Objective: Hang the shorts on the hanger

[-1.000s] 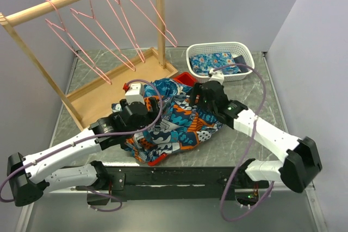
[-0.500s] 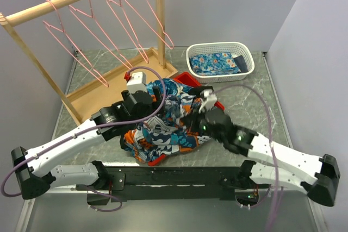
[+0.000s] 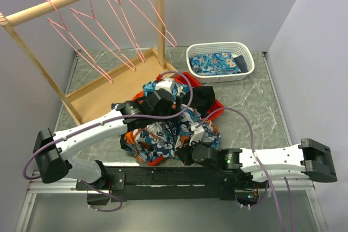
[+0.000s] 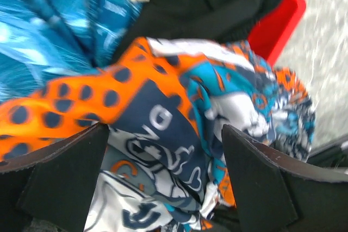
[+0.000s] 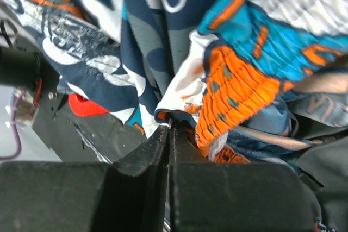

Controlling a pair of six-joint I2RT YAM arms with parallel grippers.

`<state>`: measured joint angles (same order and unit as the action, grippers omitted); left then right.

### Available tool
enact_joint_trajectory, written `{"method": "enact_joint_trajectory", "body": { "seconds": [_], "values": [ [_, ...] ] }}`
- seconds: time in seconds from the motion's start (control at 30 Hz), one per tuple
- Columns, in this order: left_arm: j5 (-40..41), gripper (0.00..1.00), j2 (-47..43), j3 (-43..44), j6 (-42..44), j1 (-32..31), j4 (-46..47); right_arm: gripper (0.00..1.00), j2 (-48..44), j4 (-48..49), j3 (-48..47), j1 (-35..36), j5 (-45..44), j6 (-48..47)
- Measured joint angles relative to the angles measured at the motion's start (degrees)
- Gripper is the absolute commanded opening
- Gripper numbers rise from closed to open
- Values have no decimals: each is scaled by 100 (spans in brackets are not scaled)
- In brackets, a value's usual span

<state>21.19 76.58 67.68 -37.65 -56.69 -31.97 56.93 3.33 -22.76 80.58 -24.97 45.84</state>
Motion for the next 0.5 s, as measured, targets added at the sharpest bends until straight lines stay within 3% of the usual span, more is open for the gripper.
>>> {"method": "enact_joint_trajectory", "body": {
  "seconds": [0.17,0.27,0.5],
  "values": [
    [-236,89,251,26,251,-168,4,53,-247,-55,55,20,-328,313],
    [-229,90,382,127,323,-275,-7,68,-756,-369,63,28,-566,520],
    [-197,89,389,431,415,-433,-37,77,-2514,-2017,-116,28,-1375,1204]
  ]
}}
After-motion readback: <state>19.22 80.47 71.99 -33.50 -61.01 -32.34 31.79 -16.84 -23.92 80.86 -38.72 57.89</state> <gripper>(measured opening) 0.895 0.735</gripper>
